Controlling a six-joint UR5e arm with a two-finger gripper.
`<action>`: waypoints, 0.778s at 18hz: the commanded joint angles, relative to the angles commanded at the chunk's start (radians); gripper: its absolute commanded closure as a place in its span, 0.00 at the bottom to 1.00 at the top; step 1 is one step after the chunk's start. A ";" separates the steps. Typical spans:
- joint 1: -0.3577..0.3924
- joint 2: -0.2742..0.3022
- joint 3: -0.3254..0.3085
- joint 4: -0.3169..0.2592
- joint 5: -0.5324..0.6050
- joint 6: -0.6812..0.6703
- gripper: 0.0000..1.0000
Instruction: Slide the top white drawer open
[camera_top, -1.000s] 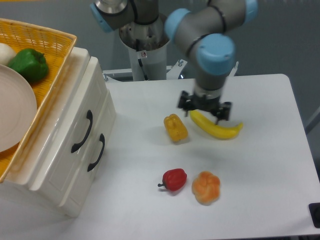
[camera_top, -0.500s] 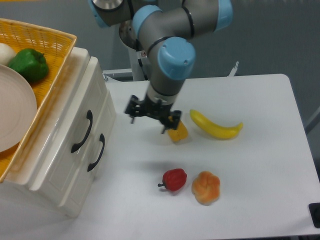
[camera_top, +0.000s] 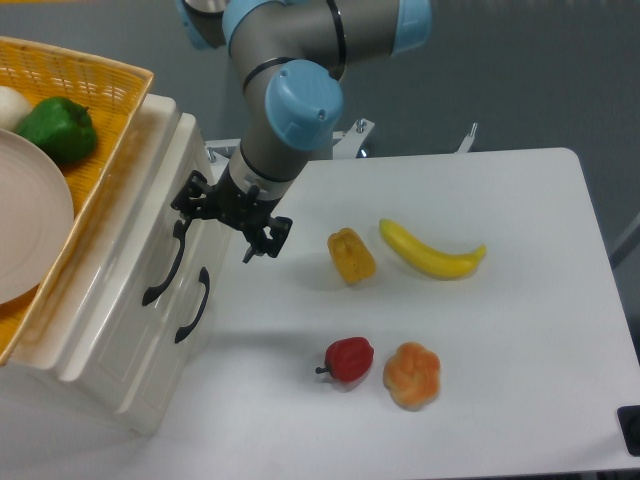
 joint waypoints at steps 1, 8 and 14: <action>0.000 -0.002 0.000 0.002 -0.002 0.000 0.00; -0.011 -0.047 0.034 0.011 -0.014 -0.015 0.00; -0.031 -0.075 0.054 0.020 -0.014 -0.051 0.00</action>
